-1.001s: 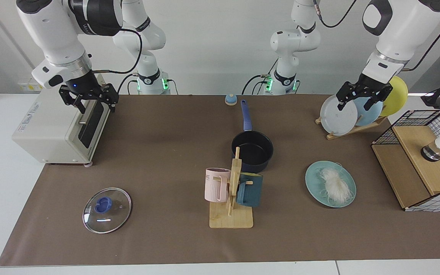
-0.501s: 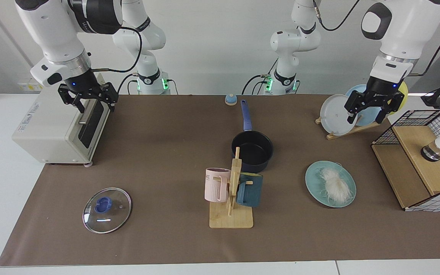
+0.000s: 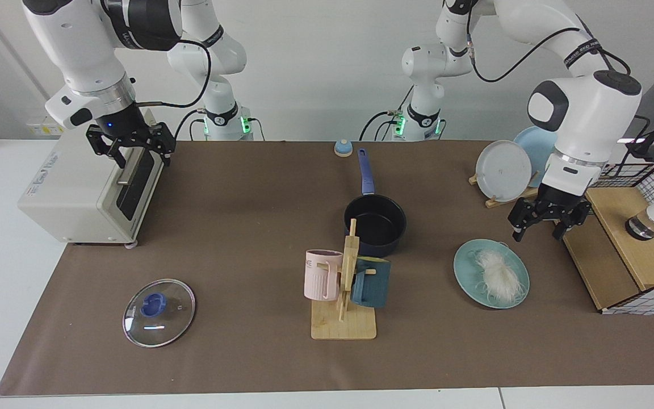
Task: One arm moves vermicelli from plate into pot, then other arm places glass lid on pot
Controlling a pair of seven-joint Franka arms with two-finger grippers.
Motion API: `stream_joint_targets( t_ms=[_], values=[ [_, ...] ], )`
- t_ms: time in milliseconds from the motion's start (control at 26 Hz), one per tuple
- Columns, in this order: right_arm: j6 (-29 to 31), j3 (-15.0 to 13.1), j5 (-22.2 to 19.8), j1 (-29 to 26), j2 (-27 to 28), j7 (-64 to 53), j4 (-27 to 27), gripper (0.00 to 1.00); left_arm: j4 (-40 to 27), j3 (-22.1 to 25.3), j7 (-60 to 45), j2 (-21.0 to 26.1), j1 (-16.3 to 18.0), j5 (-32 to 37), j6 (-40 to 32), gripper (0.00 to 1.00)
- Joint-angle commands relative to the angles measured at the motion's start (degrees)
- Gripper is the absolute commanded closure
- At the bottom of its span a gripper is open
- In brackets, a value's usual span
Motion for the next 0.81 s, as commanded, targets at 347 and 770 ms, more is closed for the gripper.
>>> stream_joint_targets(
  t_ms=[347,770],
  values=[
    [-0.2,0.0,0.8,0.0,-0.3,-0.3,0.8,0.0,0.9,-0.3,-2.0,13.7,-0.7,0.8,11.0,0.0],
    [-0.2,0.0,0.8,0.0,-0.3,-0.3,0.8,0.0,-1.4,-0.3,-2.3,14.7,-0.1,0.9,12.3,0.0]
  ],
)
